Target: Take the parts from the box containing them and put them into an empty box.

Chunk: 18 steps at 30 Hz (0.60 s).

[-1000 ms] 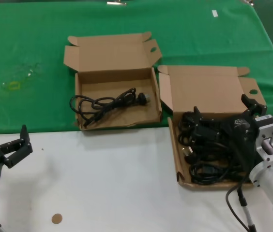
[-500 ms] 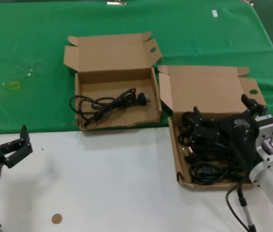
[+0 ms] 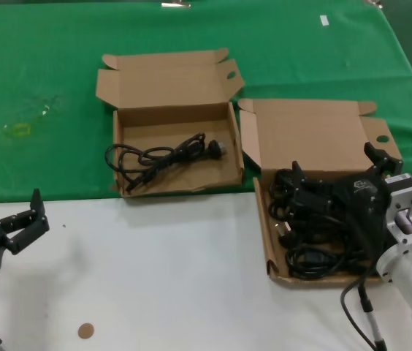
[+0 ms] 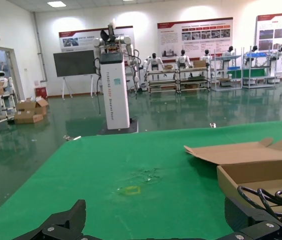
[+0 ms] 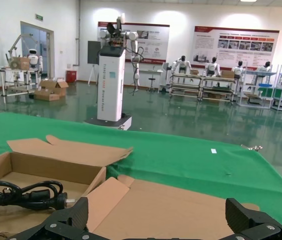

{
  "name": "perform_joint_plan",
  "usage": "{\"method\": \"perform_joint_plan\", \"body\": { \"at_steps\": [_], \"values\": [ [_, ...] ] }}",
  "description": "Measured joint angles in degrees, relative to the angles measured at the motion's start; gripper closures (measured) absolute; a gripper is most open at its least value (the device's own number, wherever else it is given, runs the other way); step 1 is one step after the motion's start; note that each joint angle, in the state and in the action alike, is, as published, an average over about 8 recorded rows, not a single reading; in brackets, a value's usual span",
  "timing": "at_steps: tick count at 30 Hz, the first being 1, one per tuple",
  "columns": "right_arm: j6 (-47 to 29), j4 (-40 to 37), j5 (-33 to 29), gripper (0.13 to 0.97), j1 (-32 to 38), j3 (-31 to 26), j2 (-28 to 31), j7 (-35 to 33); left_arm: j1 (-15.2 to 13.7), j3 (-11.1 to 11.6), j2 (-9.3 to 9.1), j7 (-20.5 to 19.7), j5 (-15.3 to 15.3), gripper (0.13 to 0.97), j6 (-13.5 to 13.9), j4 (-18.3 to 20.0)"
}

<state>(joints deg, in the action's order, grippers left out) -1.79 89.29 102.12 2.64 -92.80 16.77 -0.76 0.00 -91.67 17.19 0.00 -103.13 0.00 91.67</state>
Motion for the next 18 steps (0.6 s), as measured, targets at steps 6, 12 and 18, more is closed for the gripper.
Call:
{"method": "perform_joint_plan", "body": {
  "at_steps": [6, 12, 18],
  "values": [
    [0.0, 0.0, 0.0, 0.129, 0.0, 0.0, 0.0, 0.0, 0.0, 0.0, 0.0, 0.0, 0.0, 0.132, 0.0, 0.0],
    [0.0, 0.0, 0.0, 0.129, 0.0, 0.0, 0.0, 0.0, 0.0, 0.0, 0.0, 0.0, 0.0, 0.132, 0.0, 0.0],
    [0.0, 0.0, 0.0, 0.129, 0.0, 0.0, 0.0, 0.0, 0.0, 0.0, 0.0, 0.0, 0.0, 0.132, 0.0, 0.0]
  ]
}}
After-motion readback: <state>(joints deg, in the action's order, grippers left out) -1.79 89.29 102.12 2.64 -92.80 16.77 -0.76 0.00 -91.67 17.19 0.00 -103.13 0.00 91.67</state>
